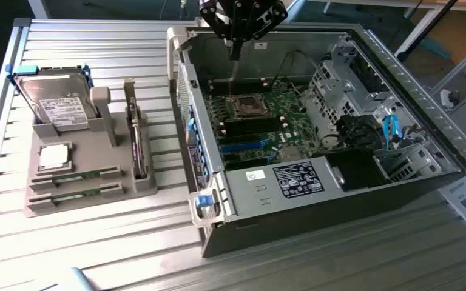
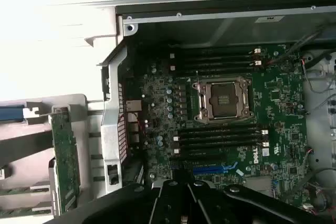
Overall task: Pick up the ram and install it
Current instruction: 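Reach for the ram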
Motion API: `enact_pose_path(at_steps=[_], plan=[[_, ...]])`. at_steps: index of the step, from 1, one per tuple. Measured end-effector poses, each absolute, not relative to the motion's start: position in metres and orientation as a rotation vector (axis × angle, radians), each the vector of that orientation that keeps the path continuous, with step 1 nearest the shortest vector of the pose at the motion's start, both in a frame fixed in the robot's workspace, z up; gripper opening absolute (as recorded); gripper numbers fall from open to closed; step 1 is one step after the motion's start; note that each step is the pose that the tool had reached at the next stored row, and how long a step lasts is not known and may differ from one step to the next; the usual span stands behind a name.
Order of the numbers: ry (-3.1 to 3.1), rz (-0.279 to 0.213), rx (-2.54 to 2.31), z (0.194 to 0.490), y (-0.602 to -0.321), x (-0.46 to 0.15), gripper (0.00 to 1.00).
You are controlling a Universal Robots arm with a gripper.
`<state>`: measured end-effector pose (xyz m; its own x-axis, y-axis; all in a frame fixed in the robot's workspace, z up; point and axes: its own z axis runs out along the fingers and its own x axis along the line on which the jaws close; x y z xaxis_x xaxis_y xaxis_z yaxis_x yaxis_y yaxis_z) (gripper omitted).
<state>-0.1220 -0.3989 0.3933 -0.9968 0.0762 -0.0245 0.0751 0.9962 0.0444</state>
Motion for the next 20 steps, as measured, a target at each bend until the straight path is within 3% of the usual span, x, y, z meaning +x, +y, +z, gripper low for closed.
enact_pose_path(at_steps=[20], plan=[[3.113, 0.068, 0.118, 0.384, -0.399, -0.279, 0.10]])
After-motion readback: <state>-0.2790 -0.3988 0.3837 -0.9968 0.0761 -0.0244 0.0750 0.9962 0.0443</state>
